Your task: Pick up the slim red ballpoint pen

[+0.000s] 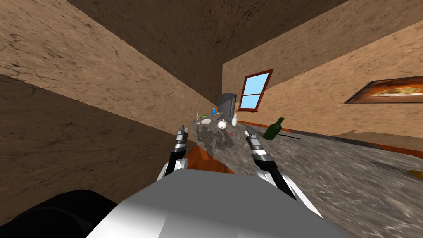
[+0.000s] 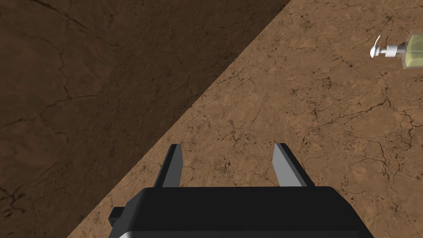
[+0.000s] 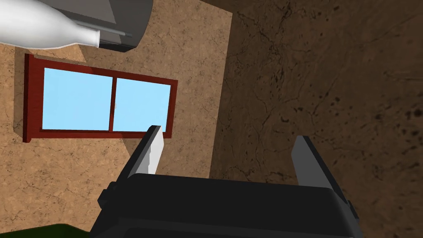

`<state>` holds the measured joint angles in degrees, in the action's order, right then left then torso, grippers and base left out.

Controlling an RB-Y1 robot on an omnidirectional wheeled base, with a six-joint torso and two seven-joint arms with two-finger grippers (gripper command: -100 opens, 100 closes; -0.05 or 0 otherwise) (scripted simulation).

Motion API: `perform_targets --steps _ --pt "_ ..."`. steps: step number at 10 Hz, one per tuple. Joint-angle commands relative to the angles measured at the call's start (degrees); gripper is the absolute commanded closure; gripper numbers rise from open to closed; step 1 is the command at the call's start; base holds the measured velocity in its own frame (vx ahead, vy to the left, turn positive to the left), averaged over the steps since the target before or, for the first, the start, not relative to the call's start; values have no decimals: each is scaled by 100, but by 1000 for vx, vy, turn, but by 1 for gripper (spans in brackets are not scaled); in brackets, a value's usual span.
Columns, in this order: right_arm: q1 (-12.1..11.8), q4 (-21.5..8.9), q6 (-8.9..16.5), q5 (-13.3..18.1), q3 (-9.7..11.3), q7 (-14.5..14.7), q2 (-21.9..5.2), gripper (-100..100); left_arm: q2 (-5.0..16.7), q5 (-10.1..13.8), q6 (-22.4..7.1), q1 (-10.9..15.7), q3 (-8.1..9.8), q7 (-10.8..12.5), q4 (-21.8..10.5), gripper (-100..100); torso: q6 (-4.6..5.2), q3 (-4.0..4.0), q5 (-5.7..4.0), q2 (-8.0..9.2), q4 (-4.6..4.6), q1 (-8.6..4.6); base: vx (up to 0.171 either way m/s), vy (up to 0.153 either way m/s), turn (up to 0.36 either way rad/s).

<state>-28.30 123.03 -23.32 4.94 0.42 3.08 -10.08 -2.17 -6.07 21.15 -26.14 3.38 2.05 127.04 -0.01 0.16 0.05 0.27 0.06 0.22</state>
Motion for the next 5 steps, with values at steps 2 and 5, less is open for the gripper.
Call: perform_targets --steps 2,5 --pt "-131 -240 -37 67 123 92 -439 -100 0 0 0 0 0 0 0 0 2 0 -2 0 -1 -5 -78 51 -81" --pt "-199 -367 -57 94 175 128 -848 -100 0 0 0 0 0 0 0 0 1 -4 0 -6 -2 3 -52 57 -41"
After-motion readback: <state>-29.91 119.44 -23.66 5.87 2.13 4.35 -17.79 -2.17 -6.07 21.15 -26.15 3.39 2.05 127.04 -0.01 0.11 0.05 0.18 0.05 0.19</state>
